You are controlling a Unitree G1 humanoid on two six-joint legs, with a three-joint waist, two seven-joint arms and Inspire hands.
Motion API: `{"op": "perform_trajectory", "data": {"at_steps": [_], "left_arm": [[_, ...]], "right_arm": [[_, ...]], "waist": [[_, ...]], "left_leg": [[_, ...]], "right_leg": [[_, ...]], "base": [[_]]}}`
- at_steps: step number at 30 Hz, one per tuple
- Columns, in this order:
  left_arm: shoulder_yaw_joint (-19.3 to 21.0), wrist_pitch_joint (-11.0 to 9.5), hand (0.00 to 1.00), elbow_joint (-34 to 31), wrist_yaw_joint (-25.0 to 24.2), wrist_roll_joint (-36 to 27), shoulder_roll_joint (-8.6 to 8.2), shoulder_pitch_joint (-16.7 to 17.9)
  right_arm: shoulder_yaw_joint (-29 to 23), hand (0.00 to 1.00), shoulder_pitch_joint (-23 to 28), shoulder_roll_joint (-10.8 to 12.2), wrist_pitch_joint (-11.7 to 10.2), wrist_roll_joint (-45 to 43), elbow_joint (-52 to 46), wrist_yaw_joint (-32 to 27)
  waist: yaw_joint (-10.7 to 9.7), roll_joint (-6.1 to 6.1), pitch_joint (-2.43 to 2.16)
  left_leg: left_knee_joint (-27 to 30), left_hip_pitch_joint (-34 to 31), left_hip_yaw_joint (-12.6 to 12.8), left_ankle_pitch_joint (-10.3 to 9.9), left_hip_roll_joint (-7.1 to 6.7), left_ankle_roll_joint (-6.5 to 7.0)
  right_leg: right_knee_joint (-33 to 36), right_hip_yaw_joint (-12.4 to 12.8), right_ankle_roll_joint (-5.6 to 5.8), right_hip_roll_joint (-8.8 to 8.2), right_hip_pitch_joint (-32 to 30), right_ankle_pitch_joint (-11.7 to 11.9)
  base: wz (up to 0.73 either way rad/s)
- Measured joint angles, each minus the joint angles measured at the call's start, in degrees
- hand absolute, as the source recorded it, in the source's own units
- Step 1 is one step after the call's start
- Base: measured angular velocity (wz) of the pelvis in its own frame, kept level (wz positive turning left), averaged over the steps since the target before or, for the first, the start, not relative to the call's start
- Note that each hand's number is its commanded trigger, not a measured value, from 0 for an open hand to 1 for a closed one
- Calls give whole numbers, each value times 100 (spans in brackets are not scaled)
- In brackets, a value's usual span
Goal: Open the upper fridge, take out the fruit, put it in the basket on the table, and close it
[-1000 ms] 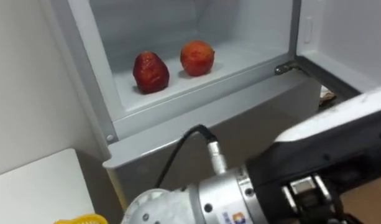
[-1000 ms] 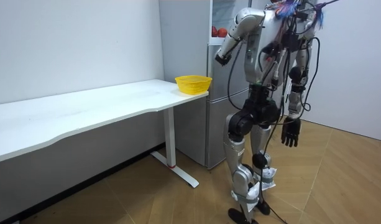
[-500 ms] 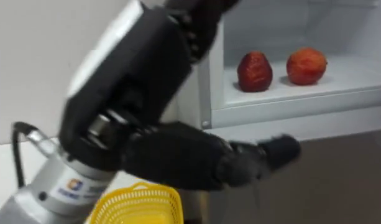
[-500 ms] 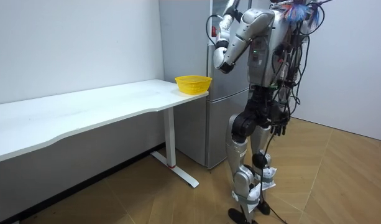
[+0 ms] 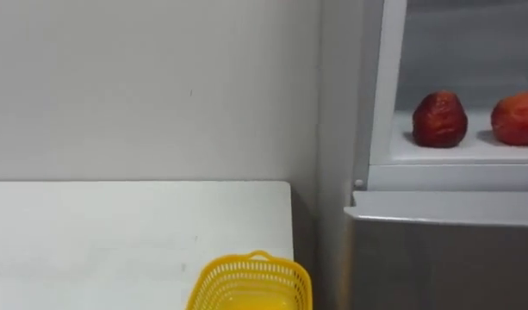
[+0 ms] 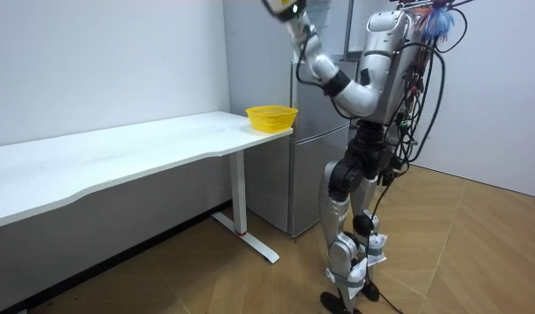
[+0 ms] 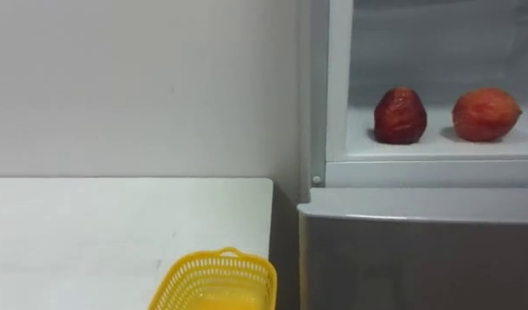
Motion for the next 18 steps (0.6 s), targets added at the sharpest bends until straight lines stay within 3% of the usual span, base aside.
{"op": "perform_trajectory", "data": {"at_steps": [3, 5, 10, 12, 15, 18], "left_arm": [[-74, 13, 0, 1199, 312, -1024, -51, 701], [-98, 61, 0, 2441, 416, -1800, -237, 1052], [-660, 243, 0, 5006, 556, -3016, -566, 1212], [-780, 340, 0, 5517, 538, -3184, -721, 1223], [-1395, 355, 0, 6586, 247, -3165, -718, 1241], [-1907, 464, 0, 7626, -247, -2707, -715, 1202]], "right_arm": [[31, 0, -6, 9, 109, 77, -19, 68], [19, 0, -14, 20, 194, 97, -102, 104], [1, 0, -117, 60, 424, 84, -226, 204], [1, 0, -150, 90, 490, 43, -225, 281], [9, 0, -204, 68, 490, -11, -259, 352], [5, 0, -261, 103, 482, -92, -253, 504]], "waist": [[21, 39, 1], [28, 49, -4], [56, -6, -32], [50, -95, -38], [48, -126, -42], [-8, -132, -30]], "left_leg": [[5, -59, -137, 1, -43, 8], [-19, -94, -139, 1, -48, 9], [-30, -116, -132, -1, -49, 12], [-33, -108, -137, -2, -46, 12], [-65, -74, -142, -12, -48, 28], [-73, -39, -140, -20, -45, 35]], "right_leg": [[72, -41, 12, -23, -56, -28], [160, -31, 9, -41, -140, -54], [186, -35, 8, -46, -178, -59], [175, -36, 7, -40, -162, -59], [157, -37, 9, -45, -117, -57], [88, -48, 19, -39, -39, -50]], "base": [[13], [-5], [-2], [0], [0], [0]]}}
